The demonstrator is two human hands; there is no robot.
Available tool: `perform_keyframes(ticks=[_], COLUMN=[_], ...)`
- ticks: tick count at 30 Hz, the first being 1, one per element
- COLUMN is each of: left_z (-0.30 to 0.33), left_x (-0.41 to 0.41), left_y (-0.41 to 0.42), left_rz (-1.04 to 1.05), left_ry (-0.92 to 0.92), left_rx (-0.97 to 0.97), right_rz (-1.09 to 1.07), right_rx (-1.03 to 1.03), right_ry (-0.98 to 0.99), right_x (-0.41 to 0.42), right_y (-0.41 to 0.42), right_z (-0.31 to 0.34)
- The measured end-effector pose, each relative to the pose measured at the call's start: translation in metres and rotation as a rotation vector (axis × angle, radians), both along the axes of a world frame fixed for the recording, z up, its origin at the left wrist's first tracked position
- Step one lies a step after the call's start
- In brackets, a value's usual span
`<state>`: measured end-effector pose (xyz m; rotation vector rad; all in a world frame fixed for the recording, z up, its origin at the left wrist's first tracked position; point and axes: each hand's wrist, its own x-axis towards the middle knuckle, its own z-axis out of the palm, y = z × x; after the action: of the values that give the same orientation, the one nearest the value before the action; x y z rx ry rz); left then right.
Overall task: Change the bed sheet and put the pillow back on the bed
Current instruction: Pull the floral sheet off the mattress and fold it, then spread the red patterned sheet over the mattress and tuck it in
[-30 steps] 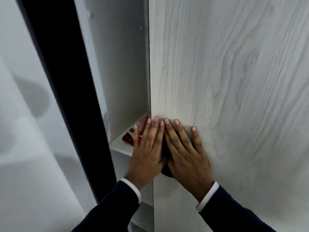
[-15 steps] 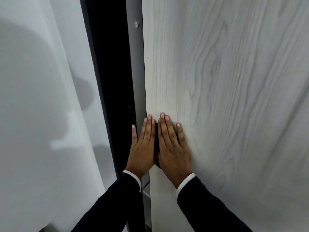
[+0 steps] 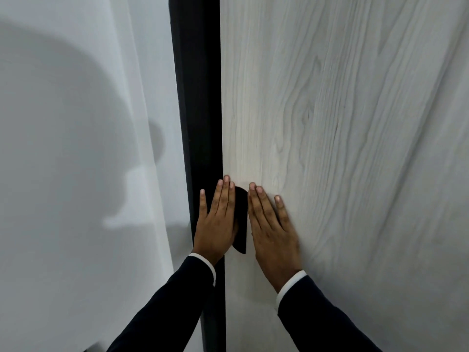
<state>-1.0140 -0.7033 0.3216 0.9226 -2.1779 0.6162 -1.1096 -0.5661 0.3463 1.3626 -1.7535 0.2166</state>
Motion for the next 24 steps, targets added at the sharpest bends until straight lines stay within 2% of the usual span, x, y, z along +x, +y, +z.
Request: perform_keyframes(ticks=[10,13,18,24], left_z=[-0.006,-0.004,-0.019,-0.044], left_x=[0.002,0.011,0.049,0.117], left_y=[0.001,0.016,0.068,0.146], left_rz=[0.001,0.034,0.179,0.46], left_ry=[0.011,-0.061,-0.16,-0.161], left_rx=[0.017,0.029,0.094,0.212], right_rz=[0.003,0.051,0.229,0.479], right_rx=[0.052,0.081,0.17,0.3], right_ry=[0.001,-0.009,-0.126,-0.207], right_x=[-0.001,-0.004,-0.007,0.022], right_y=[-0.001,0.004,0.012,0.026], right_z=[-0.003,-0.004,-0.004,-0.025])
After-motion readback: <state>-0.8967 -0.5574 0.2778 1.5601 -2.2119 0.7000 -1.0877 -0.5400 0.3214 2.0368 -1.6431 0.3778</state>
